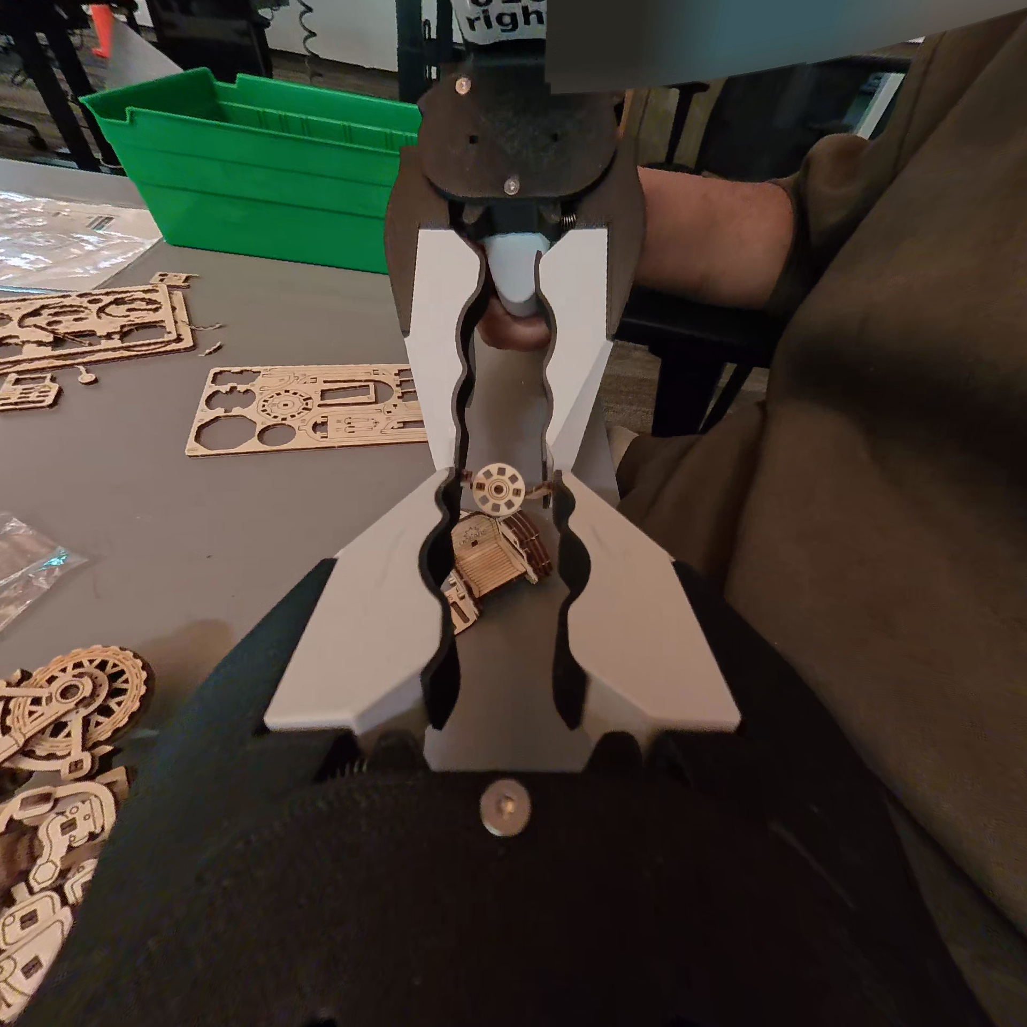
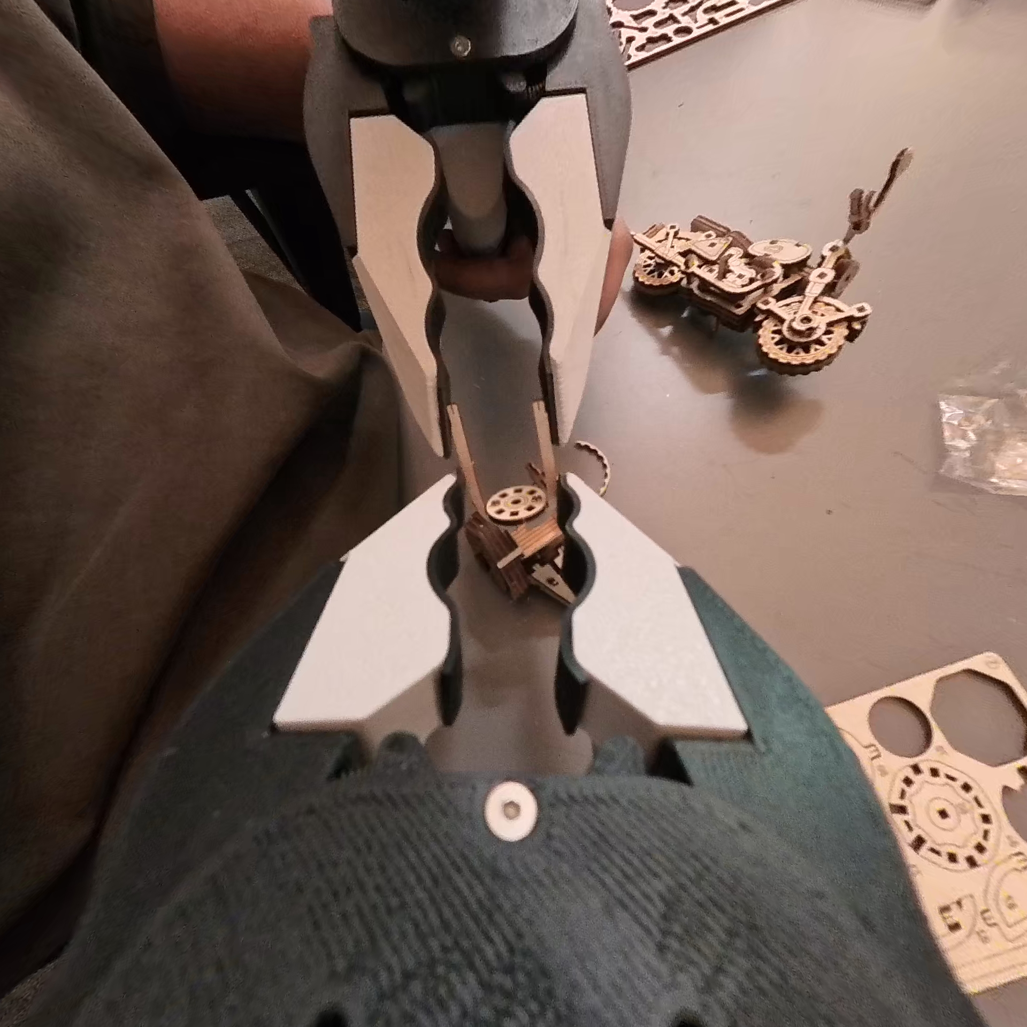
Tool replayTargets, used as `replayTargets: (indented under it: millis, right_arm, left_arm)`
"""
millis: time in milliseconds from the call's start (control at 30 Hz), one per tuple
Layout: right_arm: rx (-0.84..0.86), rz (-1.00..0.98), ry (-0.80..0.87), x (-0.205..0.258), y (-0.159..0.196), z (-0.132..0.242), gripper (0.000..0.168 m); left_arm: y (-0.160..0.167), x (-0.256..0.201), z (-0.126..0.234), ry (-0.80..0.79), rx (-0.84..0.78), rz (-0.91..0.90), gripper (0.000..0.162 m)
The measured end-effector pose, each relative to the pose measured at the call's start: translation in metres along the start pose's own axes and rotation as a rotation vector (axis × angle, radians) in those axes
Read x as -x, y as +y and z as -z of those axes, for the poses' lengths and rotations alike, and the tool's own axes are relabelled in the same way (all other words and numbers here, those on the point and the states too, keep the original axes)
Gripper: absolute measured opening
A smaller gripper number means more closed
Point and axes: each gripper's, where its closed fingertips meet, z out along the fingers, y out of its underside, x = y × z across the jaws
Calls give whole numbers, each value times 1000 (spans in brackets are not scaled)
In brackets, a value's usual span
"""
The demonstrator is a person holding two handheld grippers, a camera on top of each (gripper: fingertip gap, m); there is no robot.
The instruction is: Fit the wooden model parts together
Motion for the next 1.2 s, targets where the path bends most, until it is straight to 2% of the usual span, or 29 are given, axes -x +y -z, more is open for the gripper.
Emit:
replayTargets:
  millis: [167,433,833,1033,1200]
  right_arm:
    - [-27,-5,23,-4,-4,2,33]
    - [-104,-34,102,-23,-9,16,44]
    - [-234,-53,74,-22,-23,12,43]
    - [-307,-26,87,-22,-33,18,26]
    - [-289,-44,99,-27,-28,17,35]
  left_arm:
    - [-3,4,2,-21,-16,-2,32]
    - [-19,17,12,-79,-109,30,32]
    - [-35,21,21,-80,-211,78,31]
    - [-35,20,20,-75,-210,91,31]
    - [-35,22,20,-80,-212,91,31]
